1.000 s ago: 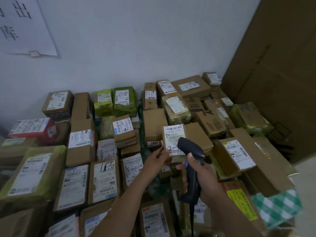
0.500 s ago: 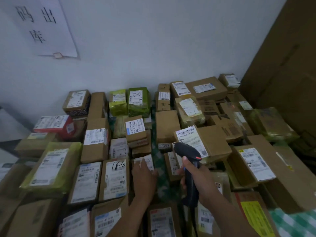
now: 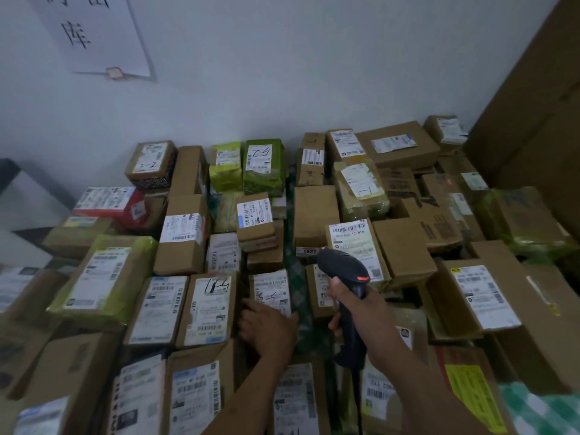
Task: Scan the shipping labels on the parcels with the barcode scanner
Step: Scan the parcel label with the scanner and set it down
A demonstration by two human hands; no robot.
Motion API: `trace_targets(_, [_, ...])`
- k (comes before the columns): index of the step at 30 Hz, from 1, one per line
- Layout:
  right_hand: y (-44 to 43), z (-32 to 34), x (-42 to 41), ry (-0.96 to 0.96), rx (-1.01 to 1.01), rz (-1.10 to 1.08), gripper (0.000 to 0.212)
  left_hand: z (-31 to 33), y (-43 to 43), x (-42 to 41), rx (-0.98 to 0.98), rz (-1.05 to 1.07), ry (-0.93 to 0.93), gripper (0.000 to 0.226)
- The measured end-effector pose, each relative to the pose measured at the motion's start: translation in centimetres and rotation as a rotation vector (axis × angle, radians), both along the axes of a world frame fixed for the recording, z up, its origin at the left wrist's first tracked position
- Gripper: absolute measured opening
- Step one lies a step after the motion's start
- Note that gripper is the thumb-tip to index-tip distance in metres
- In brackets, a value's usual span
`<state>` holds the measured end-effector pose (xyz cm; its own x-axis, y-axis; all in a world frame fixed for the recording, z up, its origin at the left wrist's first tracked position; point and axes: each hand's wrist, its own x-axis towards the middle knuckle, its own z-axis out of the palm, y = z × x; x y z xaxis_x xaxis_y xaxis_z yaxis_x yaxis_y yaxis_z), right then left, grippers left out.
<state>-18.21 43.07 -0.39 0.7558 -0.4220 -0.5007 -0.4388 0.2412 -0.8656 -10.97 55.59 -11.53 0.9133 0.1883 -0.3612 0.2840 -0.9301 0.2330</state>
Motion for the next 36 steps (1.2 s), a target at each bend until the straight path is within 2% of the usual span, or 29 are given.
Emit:
trace_targets(4, [0.0, 0.2, -0.3, 0.001, 0.028, 0.019, 0.036, 0.8, 0.9, -0.3, -0.316, 0.144, 0.015, 0.116])
trace_targets(8, [0.9, 0.1, -0.5, -0.021, 0.066, 0.051, 0.039, 3.0, 1.8, -1.0, -0.478, 0.125, -0.160, 0.114])
trace_targets(10, [1.5, 0.0, -0.3, -0.045, 0.068, 0.054, 0.048, 4.5, 2.6, -1.2, -0.594, 0.121, -0.231, 0.107])
trace_targets(12, [2.2, 0.2, -0.1, -0.057, 0.050, 0.088, 0.063, 6.1, 3.6, -1.6, -0.734, 0.141, -0.222, 0.102])
trace_targets(14, [2.9, 0.6, 0.0, -0.088, 0.103, 0.111, 0.069, 7.3, 4.7, -1.8, -0.861, 0.158, -0.200, 0.099])
trace_targets(16, [3.5, 1.1, 0.2, -0.111, 0.143, 0.131, 0.064, 8.2, 6.1, -1.8, -0.955, 0.188, -0.196, 0.080])
trace_targets(20, [4.2, 2.6, 0.4, -0.162, 0.200, 0.181, 0.040, 9.8, 9.2, -1.5, -1.204, 0.297, -0.081, 0.036])
trace_targets(22, [4.6, 3.1, 0.6, -0.177, 0.236, 0.179, 0.034, 10.5, 9.9, -1.7, -1.215, 0.229, -0.057, 0.025])
trace_targets(28, [5.5, 3.6, 1.0, -0.167, 0.174, 0.178, 0.037, 11.5, 11.2, -2.3, -1.212, 0.128, -0.068, 0.041])
trace_targets(31, [5.5, 3.8, 1.2, -0.183, 0.173, 0.204, 0.040, 11.5, 11.9, -2.0, -1.187, 0.172, -0.120, 0.057])
trace_targets(36, [5.8, 4.5, 1.1, -0.244, 0.090, 0.340, 0.032, 11.2, 12.8, -1.1, -1.080, 0.260, -0.267, 0.052])
